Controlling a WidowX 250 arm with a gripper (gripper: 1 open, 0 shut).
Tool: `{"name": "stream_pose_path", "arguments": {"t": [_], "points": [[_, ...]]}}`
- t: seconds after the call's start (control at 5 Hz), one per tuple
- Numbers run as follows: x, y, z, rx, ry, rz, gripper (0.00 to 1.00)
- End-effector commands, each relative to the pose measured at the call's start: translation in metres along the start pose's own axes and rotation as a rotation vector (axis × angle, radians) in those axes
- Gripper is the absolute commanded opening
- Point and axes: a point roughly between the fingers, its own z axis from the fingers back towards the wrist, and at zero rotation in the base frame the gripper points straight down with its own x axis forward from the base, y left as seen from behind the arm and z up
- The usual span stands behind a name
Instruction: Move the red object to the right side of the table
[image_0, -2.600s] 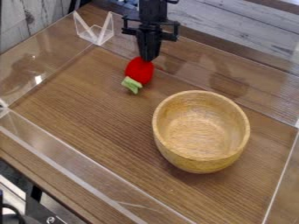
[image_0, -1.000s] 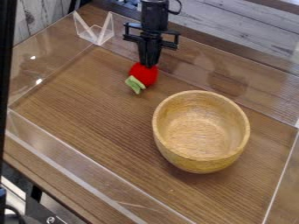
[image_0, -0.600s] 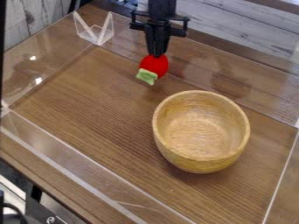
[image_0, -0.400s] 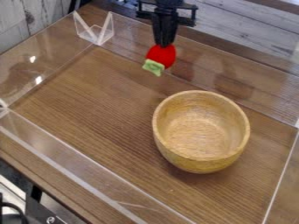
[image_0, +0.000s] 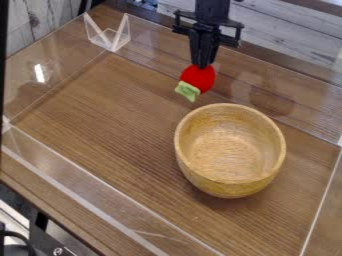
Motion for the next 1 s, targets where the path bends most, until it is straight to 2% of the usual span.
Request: {"name": "stream_pose_path", "arguments": {"t": [0.0,0.4,0.8], "points": [[-0.005,-0.013,0.043,0.028,-0.123,-0.028,0.0],[-0.004,-0.027,0.039,0.034,-0.133,-0.054,0.0],[-0.001,-0.023,0.028,0.035,-0.129,-0.051,0.0]]}}
